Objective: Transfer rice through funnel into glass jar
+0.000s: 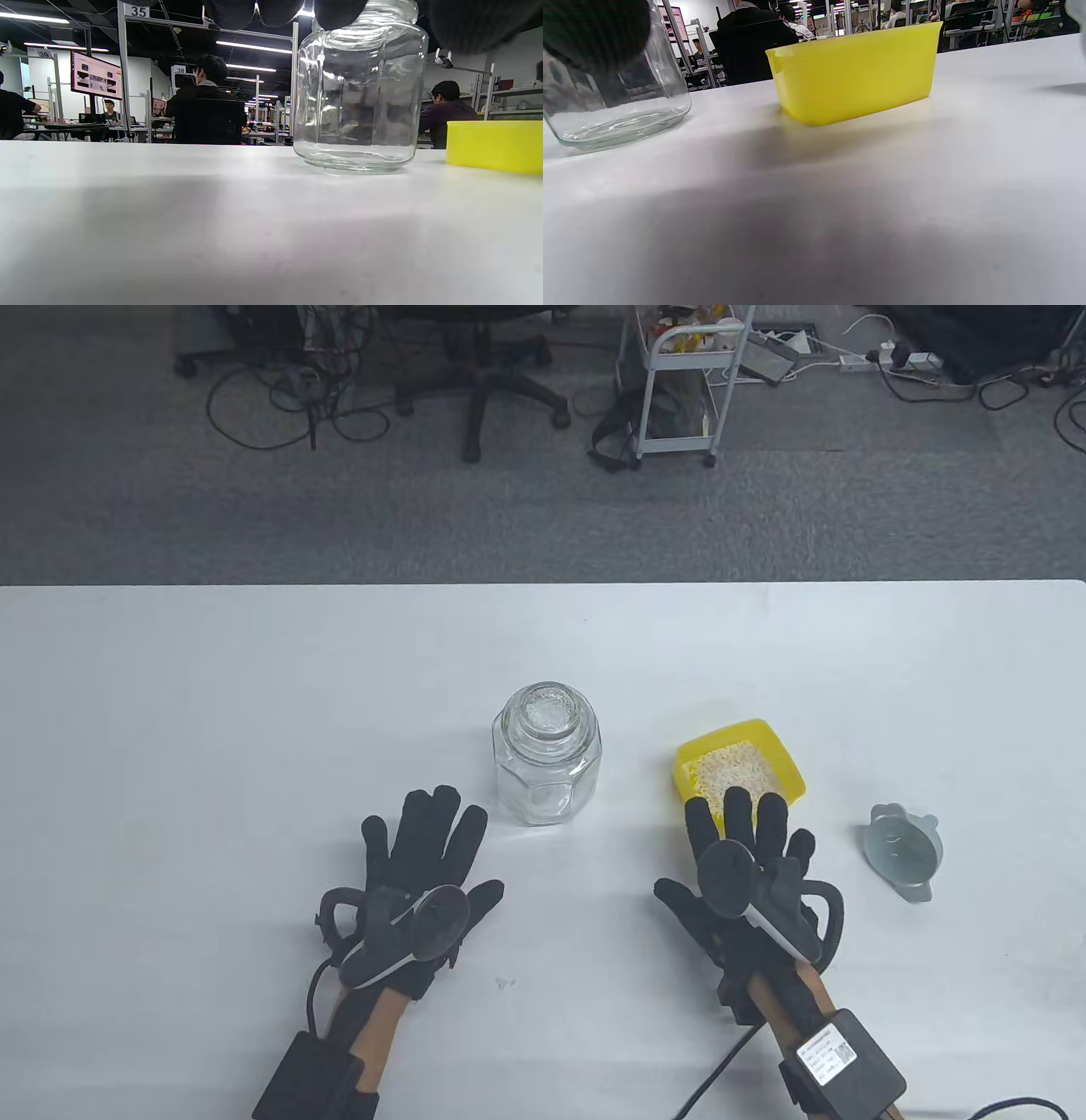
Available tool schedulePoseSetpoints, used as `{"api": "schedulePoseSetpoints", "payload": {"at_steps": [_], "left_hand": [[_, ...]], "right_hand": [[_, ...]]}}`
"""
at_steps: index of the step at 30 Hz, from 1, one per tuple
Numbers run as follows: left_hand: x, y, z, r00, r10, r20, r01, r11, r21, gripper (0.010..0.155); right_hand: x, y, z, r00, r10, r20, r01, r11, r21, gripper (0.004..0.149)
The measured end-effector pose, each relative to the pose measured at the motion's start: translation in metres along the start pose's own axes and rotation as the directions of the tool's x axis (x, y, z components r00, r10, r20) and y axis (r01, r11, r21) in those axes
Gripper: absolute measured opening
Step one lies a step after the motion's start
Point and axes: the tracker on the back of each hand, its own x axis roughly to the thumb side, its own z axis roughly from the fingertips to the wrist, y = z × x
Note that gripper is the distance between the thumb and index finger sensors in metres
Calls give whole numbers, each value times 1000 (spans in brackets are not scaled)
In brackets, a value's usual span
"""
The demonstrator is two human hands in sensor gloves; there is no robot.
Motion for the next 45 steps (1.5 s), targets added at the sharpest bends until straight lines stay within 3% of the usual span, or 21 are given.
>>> {"api": "schedulePoseSetpoints", "payload": {"at_steps": [16,23,26,37,45], "left_hand": [[7,-5,6,999,-32,7,32,998,-52,83],[3,-10,0,997,79,-19,-80,993,-83,83],[3,-11,0,998,52,-20,-53,994,-92,83],[0,-10,-2,999,47,-26,-49,997,-65,75],[-2,-6,-1,997,64,-32,-65,998,-26,77]], "right_hand": [[1,-5,3,1000,32,0,-32,999,-13,90],[1,-14,9,999,36,-5,-36,998,-49,90],[3,-12,8,999,40,7,-40,998,-40,90],[0,-8,5,999,46,-23,-46,999,-14,90],[-3,-10,5,998,43,-36,-44,999,-21,90]]}}
